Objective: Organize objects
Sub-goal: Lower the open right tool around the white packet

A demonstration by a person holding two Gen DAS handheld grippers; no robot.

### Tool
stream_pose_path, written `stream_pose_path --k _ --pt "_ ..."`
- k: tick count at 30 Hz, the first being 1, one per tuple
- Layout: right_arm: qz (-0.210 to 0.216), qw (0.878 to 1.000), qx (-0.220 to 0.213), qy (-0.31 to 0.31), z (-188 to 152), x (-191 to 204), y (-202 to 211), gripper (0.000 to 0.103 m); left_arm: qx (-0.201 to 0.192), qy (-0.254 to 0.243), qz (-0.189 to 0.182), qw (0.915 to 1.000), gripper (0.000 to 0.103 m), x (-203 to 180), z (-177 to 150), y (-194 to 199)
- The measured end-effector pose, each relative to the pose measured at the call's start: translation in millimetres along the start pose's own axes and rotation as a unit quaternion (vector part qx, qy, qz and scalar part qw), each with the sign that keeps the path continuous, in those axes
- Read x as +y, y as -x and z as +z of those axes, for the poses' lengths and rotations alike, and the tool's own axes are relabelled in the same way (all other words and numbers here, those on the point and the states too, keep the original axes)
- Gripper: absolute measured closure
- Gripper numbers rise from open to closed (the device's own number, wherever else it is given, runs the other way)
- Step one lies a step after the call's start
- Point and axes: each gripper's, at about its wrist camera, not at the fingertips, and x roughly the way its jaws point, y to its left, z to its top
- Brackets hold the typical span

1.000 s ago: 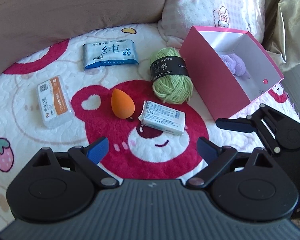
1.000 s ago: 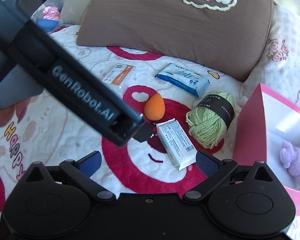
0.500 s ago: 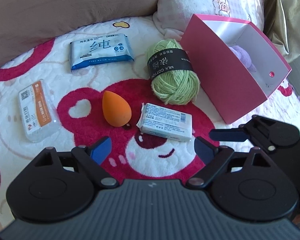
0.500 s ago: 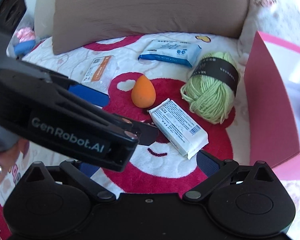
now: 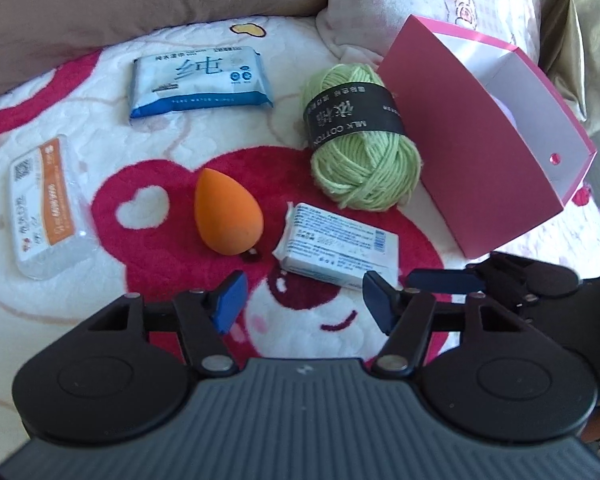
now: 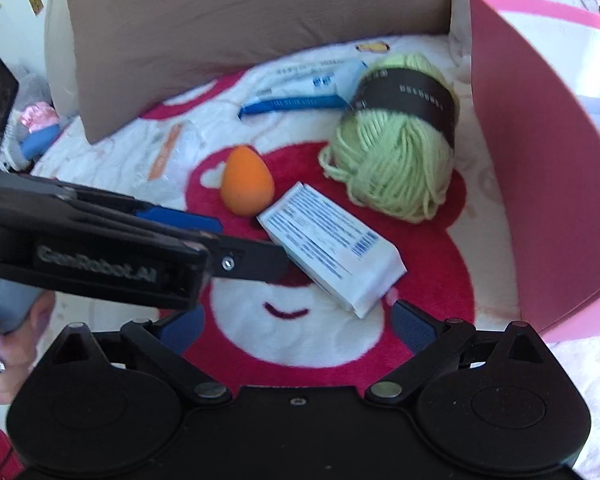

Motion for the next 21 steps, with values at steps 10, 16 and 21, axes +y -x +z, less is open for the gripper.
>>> stream_pose_path --k 10,16,21 --pt "0.008 1.0 0.016 -0.003 -2.8 -10.9 -14.3 0.0 -0.005 0.003 -0.025 0.9997 0.047 -4.5 4.4 -15.3" --pt "0.03 0.999 0.031 -0.027 -0.9 -20.0 -12.9 0.0 -0.011 -0.032 0.007 0.9994 0.047 -7.1 8.1 -23.6" --pt "0.053 0.996 0.013 -0.065 -2.1 -30.8 -7.4 0.0 -0.022 -0.051 0.016 0.9983 0.047 -7.0 10.5 -23.6"
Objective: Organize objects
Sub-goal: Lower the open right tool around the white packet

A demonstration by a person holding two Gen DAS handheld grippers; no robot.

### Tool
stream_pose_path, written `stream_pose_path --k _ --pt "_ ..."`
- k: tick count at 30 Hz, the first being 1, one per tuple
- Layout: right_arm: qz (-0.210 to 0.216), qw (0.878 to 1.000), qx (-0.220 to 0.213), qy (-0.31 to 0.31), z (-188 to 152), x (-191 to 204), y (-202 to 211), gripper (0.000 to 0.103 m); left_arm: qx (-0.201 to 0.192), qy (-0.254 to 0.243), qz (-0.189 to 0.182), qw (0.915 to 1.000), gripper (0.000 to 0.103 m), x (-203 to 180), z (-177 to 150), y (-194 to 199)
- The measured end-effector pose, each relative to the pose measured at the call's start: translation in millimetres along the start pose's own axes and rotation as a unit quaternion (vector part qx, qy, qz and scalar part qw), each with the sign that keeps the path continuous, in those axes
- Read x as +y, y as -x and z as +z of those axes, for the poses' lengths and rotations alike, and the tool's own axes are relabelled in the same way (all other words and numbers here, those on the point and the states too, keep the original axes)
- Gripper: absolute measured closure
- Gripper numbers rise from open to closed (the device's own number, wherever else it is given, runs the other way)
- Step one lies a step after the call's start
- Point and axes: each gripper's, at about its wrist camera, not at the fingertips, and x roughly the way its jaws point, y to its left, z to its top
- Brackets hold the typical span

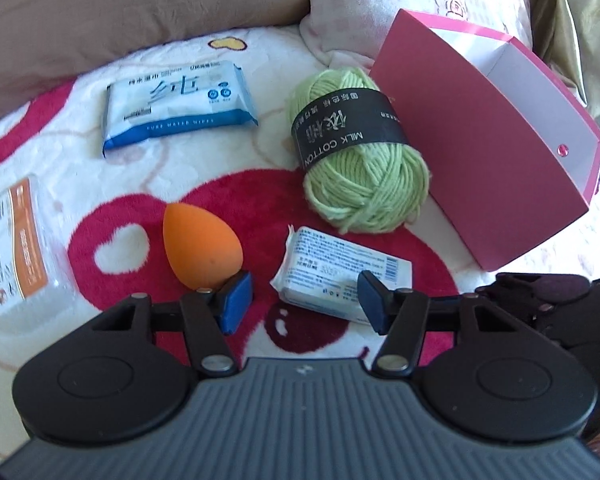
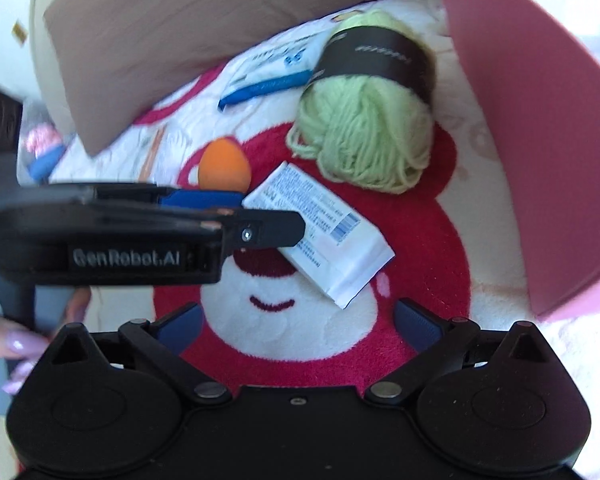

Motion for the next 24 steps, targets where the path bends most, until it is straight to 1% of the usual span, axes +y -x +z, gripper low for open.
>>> stream_pose_path --k 4,7,9,10,12,14,15,17,18,20,22,24 --pt "0.003 1.0 0.001 0.009 0.5 0.0 0.1 0.0 0.001 0.007 -0.016 0.9998 0.045 -0.2 1.7 -5.1" --pt "0.005 1.0 -0.003 0.005 0.6 -0.8 2.2 0.0 -0.001 0.018 -0.017 0.9997 0.045 -1.1 1.8 -8.0" --pt "0.005 1.0 -0.011 -0.002 1.2 -2.4 5.3 0.003 -0.003 0.022 -0.016 0.9996 0.046 -1.9 2.5 -8.8" --pt "0.001 1.0 -0.011 -0.004 2.0 -2.8 6.3 0.006 -0.003 0.022 -0.015 0.9996 0.046 -2.4 2.8 -9.1" --pt "-0.004 1.0 -0.009 0.003 3.8 -2.2 7.8 0.01 -0.004 0.021 -0.019 0.9996 0.054 -2.6 3.0 -8.8" --pt "-0.012 1.0 -0.014 0.012 4.5 -1.2 8.3 0.018 -0.002 0.022 -0.017 0.9996 0.057 -3.1 3.2 -7.8" --pt "-0.018 1.0 -0.015 0.016 5.0 -0.7 7.8 0.021 -0.001 0.023 -0.017 0.9996 0.06 -3.0 3.3 -7.0" --pt "-0.031 0.999 -0.019 0.022 4.8 -0.1 8.5 0.032 0.005 0.03 -0.018 0.9994 0.063 -2.4 3.1 -5.7" --pt "-0.036 0.999 -0.021 0.024 5.1 0.1 9.4 0.036 0.008 0.038 -0.022 0.999 0.063 -1.6 2.4 -5.2" --pt "-0.05 0.998 -0.02 0.021 6.2 -1.0 10.6 0.048 0.029 0.062 -0.036 0.997 0.063 -0.1 -0.3 -6.8" --pt "-0.058 0.998 -0.022 0.019 6.1 -3.4 13.7 0.051 0.039 0.075 -0.042 0.9955 0.064 -1.7 -3.3 -4.2" --pt "-0.057 0.998 -0.016 0.023 5.0 -4.3 14.6 0.051 0.043 0.074 -0.042 0.9954 0.064 -5.5 -5.1 -0.5"
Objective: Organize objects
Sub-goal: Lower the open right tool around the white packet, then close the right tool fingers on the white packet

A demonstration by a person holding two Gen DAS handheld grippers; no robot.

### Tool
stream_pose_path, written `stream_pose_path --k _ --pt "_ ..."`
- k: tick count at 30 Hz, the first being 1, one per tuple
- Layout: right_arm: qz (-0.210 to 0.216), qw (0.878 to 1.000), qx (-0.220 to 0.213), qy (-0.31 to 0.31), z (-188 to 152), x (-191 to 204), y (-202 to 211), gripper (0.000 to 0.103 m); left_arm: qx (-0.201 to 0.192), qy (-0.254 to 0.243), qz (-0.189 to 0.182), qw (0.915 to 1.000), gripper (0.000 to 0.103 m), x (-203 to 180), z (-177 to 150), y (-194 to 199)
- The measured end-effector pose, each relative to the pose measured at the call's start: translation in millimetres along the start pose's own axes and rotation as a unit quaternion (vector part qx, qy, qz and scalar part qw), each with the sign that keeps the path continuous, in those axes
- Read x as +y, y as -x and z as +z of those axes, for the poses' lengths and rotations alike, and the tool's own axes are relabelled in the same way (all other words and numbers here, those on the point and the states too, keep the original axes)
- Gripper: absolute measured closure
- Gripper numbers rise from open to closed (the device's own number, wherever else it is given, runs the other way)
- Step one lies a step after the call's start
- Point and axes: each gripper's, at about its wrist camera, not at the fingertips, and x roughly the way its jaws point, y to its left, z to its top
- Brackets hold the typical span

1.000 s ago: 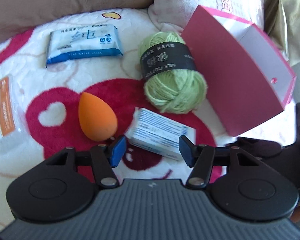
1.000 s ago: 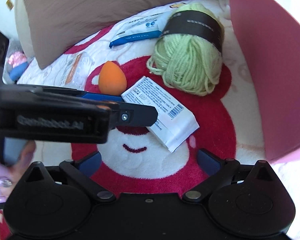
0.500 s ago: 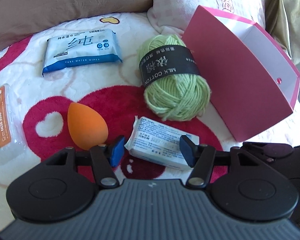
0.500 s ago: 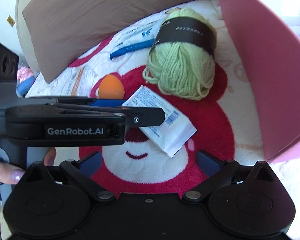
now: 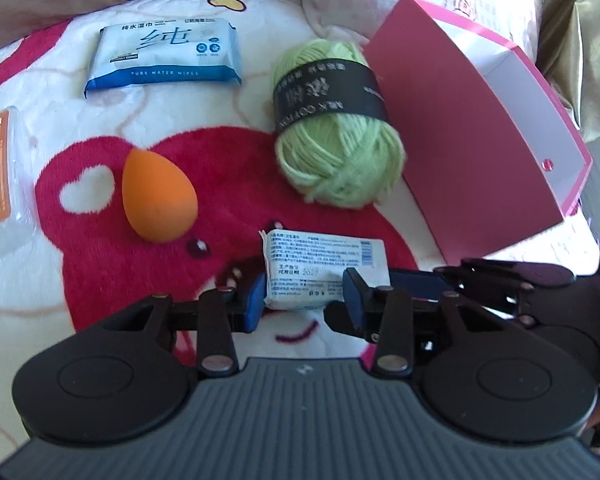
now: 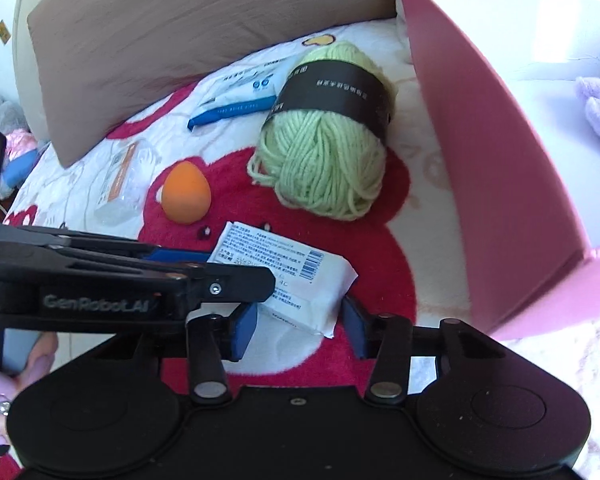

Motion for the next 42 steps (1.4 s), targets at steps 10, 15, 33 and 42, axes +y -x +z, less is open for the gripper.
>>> stream_pose_path --k 10,15,33,42 --pt "-0.003 1.0 -0.006 0.005 -6.0 -0.2 4.0 0.04 -0.008 0.014 0.014 0.9998 0.059 2.7 2.7 0.8" --pt "-0.003 1.0 -0.014 0.009 -7.2 -0.5 2.9 0.043 -0.007 0.016 0.003 0.9998 0.068 3.9 8.4 -0.9" --pt "-0.065 0.991 -0.025 0.112 -18.2 37.5 7.0 0.043 -0.013 0.057 0.007 0.9983 0.068 -4.2 -5.1 16.1" --pt "-0.048 0.99 -0.025 0.133 -20.7 55.7 22.6 0.036 -0.012 0.064 -0.001 0.9979 0.067 -3.8 -14.4 42.7"
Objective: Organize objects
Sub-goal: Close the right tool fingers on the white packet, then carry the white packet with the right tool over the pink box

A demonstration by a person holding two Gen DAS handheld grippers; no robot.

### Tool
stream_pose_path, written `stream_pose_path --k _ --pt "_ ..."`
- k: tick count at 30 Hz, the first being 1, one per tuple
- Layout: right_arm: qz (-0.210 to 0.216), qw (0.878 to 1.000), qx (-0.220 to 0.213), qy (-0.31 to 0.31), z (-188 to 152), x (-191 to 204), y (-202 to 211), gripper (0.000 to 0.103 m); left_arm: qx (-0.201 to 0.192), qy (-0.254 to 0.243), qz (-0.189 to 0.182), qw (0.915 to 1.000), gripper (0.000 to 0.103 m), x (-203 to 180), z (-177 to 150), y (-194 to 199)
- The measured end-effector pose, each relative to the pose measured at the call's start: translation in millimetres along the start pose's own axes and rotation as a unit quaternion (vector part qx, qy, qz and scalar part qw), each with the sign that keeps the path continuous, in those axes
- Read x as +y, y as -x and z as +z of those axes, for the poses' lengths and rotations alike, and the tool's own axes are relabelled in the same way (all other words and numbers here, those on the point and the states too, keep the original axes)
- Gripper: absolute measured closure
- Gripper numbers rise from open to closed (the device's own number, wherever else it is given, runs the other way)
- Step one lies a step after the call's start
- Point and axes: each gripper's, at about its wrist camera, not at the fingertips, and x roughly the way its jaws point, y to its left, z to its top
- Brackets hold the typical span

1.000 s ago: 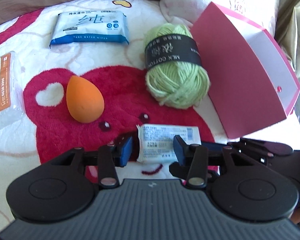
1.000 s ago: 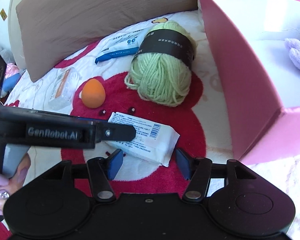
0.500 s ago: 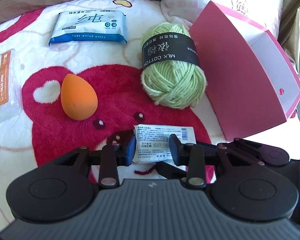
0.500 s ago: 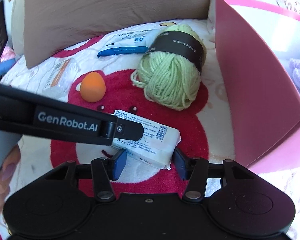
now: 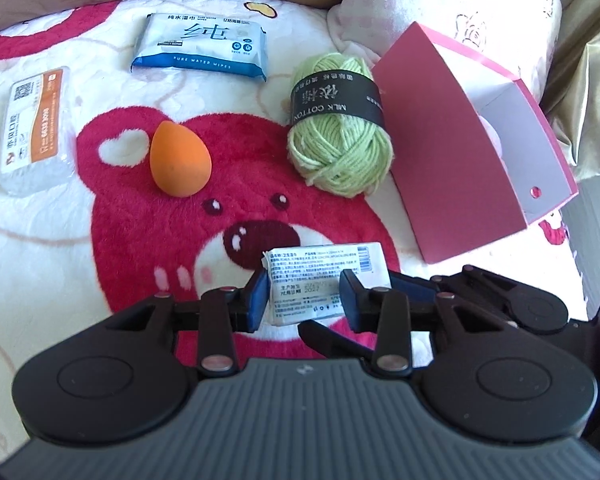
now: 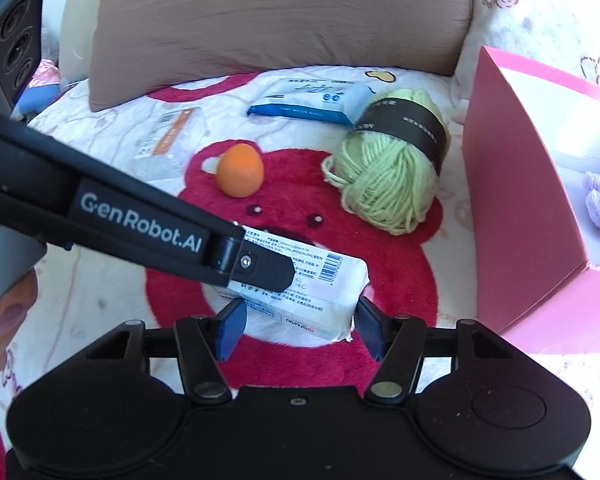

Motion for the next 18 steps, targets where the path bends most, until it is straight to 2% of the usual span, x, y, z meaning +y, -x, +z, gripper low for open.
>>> stream_pose_path --k 11,18 --pt "0.009 0.999 0.024 0.021 4.2 20.1 23.4 0.031 0.005 -0.011 -0.001 0.9999 0.066 -9.8 -13.5 36.2" --pt "0.001 0.999 0.024 0.048 13.3 32.3 55.9 0.028 0.007 -0.012 -0.024 0.9996 0.066 -20.2 -12.9 66.9"
